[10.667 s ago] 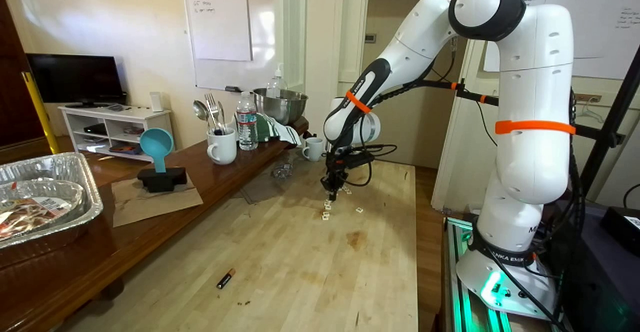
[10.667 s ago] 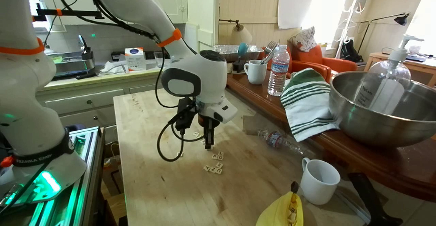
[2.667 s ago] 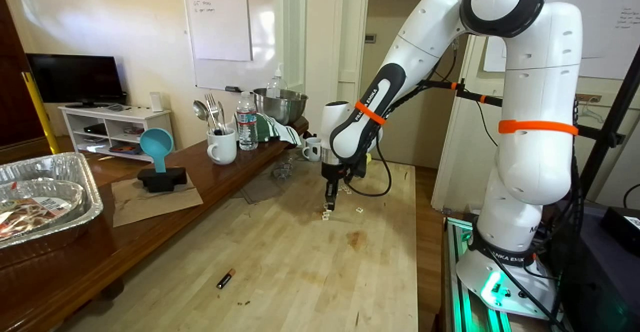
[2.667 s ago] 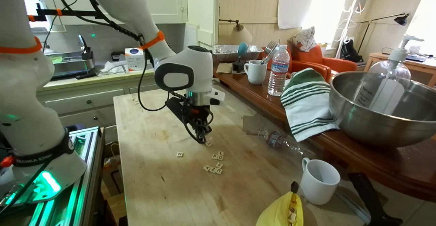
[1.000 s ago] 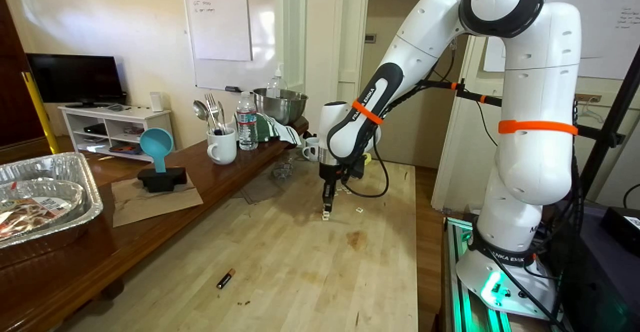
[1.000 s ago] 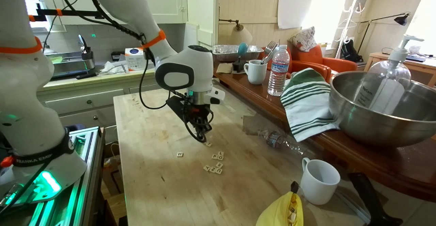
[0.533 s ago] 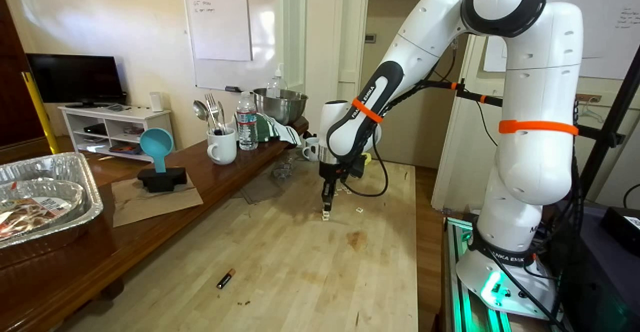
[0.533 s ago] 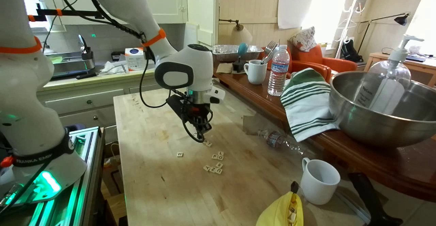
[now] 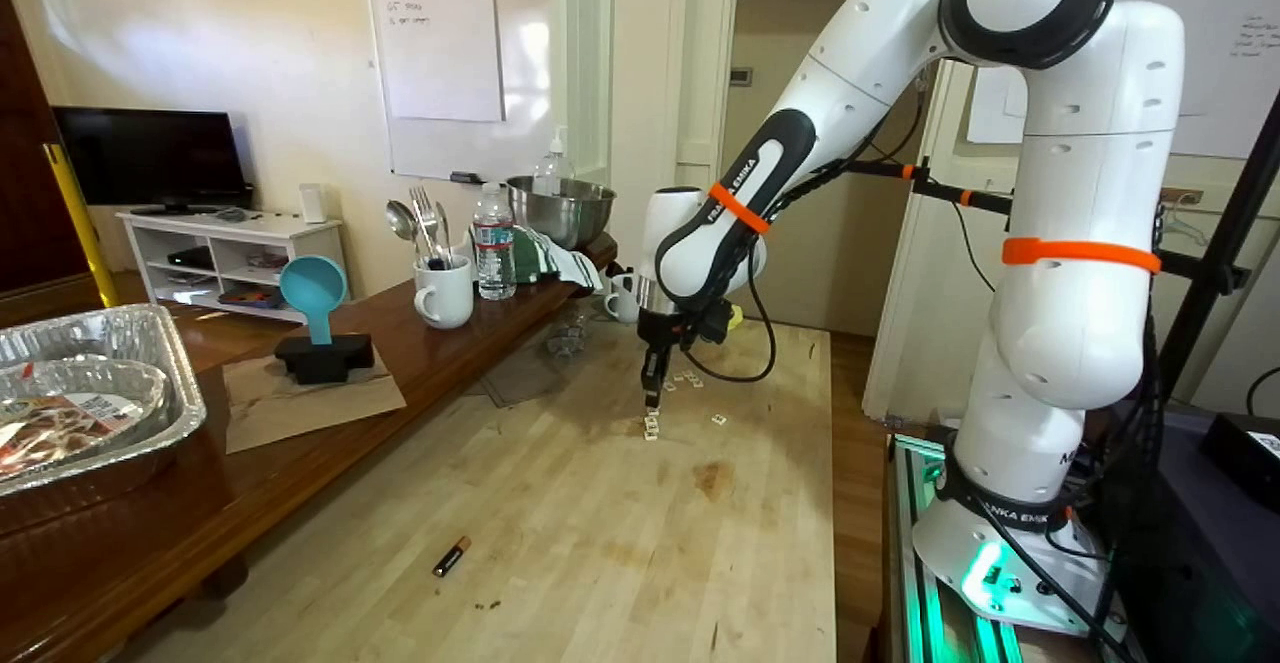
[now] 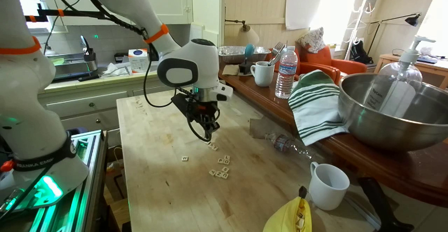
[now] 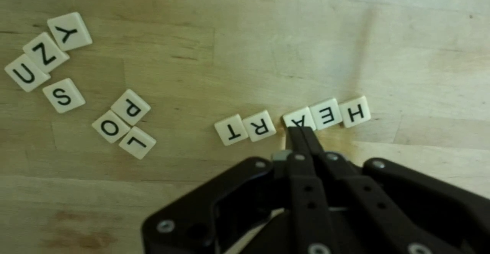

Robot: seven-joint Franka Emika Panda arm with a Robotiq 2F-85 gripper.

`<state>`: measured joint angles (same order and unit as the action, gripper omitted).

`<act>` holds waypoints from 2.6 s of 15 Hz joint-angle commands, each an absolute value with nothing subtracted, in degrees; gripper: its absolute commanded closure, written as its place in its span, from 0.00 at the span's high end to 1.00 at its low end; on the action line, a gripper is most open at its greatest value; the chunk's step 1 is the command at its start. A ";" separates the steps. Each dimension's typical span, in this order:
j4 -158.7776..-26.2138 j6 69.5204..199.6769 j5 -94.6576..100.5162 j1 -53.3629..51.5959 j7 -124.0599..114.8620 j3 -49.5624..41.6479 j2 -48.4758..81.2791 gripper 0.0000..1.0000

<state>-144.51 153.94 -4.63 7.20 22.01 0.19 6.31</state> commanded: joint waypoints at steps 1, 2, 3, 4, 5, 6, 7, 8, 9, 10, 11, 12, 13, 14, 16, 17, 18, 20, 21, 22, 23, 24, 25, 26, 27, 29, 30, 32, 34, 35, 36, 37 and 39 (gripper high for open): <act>-145.68 155.95 -2.93 7.29 23.95 -1.31 6.05 0.00; -145.62 156.58 -2.41 7.42 24.45 -1.66 6.36 0.00; -145.48 156.89 -1.76 7.53 24.99 -1.99 6.67 0.00; -145.39 157.73 -0.82 7.63 25.17 -2.39 7.01 0.00; -145.24 158.47 -0.89 7.88 25.86 -2.58 7.35 0.00; -145.15 159.29 -0.91 8.04 26.23 -2.74 7.66 0.00; -145.13 160.11 -1.35 8.22 26.80 -2.74 8.00 0.00; -145.18 161.13 -1.30 8.36 27.05 -2.75 8.45 0.00; -145.11 161.60 -1.07 8.46 27.25 -2.75 8.85 0.00; -145.01 161.93 -0.87 8.58 27.46 -2.70 9.30 0.00; -144.94 162.37 -0.46 8.70 27.46 -2.74 9.73 0.00; -144.93 162.82 0.15 8.77 27.37 -2.84 10.09 0.00; -144.95 163.24 0.69 8.83 27.25 -2.89 10.38 0.00; -144.92 163.38 1.16 8.94 27.26 -2.89 10.67 0.00; -144.82 163.81 1.81 9.10 27.09 -2.86 11.28 0.00; -144.77 164.02 2.08 9.17 27.00 -2.83 11.58 0.00; -144.73 164.15 2.25 9.29 27.06 -2.74 11.82 0.00; -144.63 164.36 2.56 9.33 26.83 -2.63 12.15 0.00; -144.61 164.43 2.62 9.34 26.85 -2.55 12.16 0.00; -144.60 164.37 2.69 9.30 26.80 -2.50 12.20 0.00; -144.57 164.35 2.69 9.28 26.80 -2.45 12.27 0.00; -144.54 164.19 2.63 9.26 26.82 -2.35 12.32 0.00; -144.55 164.18 2.73 9.20 26.79 -2.34 12.33 0.00; -144.58 164.09 2.67 9.17 26.81 -2.25 12.30 0.00; -144.61 163.83 2.40 9.21 27.06 -2.01 12.25 0.00; -144.66 163.69 2.02 9.22 27.11 -1.67 12.25 0.00; -144.65 163.68 1.90 9.22 27.14 -1.51 12.28 0.00; -144.63 163.49 1.78 9.21 27.16 -1.25 12.30 0.00; -144.65 163.32 1.82 9.18 27.08 -1.12 12.29 0.00; -144.68 163.27 1.77 9.19 27.14 -1.02 12.26 0.00; -144.73 163.20 1.71 9.20 27.22 -0.91 12.22 0.00; -144.75 163.11 1.60 9.24 27.31 -0.80 12.21 0.00; -144.81 163.08 1.72 9.22 27.12 -0.86 12.08 0.00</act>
